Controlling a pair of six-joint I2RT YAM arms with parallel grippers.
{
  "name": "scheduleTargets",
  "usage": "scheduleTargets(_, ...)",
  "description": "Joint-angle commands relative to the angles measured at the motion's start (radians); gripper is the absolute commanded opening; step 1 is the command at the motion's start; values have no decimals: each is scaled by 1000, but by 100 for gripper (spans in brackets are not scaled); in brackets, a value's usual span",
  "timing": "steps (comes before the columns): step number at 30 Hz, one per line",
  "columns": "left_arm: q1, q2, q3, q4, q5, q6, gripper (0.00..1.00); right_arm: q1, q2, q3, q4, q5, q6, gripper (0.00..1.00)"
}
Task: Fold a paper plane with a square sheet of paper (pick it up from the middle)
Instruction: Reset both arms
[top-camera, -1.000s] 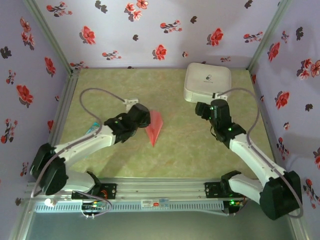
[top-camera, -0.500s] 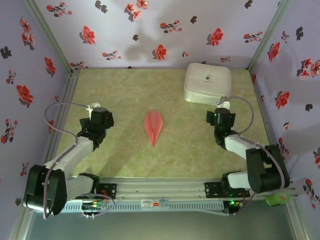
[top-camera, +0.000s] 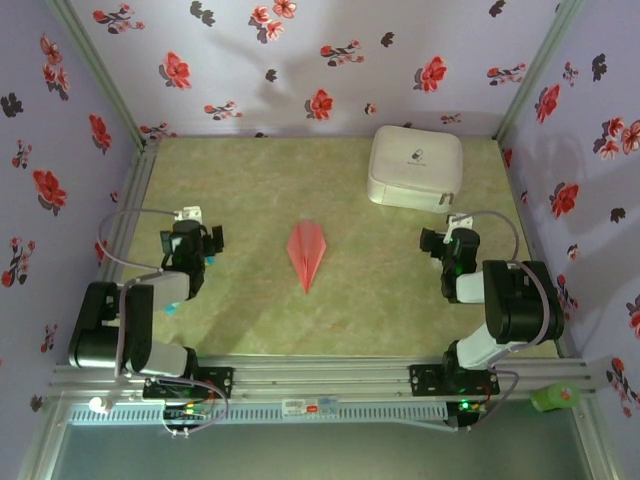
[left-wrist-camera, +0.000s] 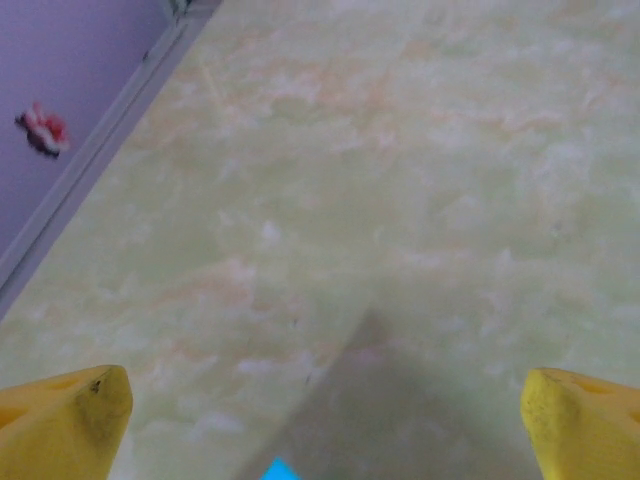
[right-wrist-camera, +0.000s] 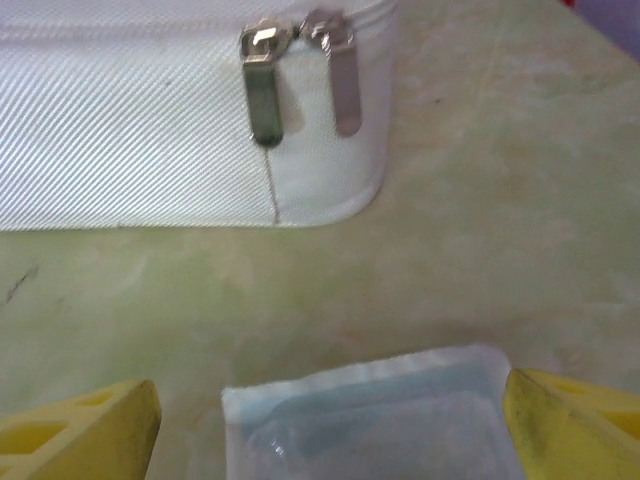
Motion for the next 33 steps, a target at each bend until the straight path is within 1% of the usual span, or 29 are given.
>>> scheduleTargets(1, 69, 94, -45, 296, 126, 29, 100, -1, 2, 71, 3, 13, 44, 91)
scheduleTargets(2, 87, 128, -63, 373, 155, 28, 100, 2, -8, 72, -11, 24, 41, 98)
scheduleTargets(3, 104, 92, -54, 292, 182, 8, 100, 4, 3, 65, 25, 25, 36, 99)
scheduleTargets(4, 118, 101, -58, 320, 207, 7, 100, 4, 8, 55, 49, 32, 35, 99)
scheduleTargets(5, 121, 110, -57, 331, 193, -16, 100, 5, 2, 57, 33, 47, 40, 99)
scheduleTargets(6, 121, 101, -45, 291, 183, -29, 100, 6, -7, 60, 9, 54, 45, 99)
scheduleTargets(7, 121, 110, -49, 314, 180, -26, 100, 7, -5, 61, 16, 55, 43, 99)
scheduleTargets(9, 122, 107, -47, 306, 180, -27, 100, 7, 2, 55, 40, 54, 40, 99)
scheduleTargets(11, 121, 108, -47, 305, 181, -25, 100, 8, -6, 58, 16, 53, 40, 99)
scheduleTargets(15, 123, 107, -56, 318, 222, -14, 100, 8, -4, 57, 24, 50, 38, 99)
scheduleTargets(17, 123, 108, -46, 302, 194, -21, 100, 8, -3, 58, 25, 50, 39, 99)
scheduleTargets(33, 121, 108, -46, 306, 194, -20, 100, 8, -3, 59, 25, 50, 37, 99)
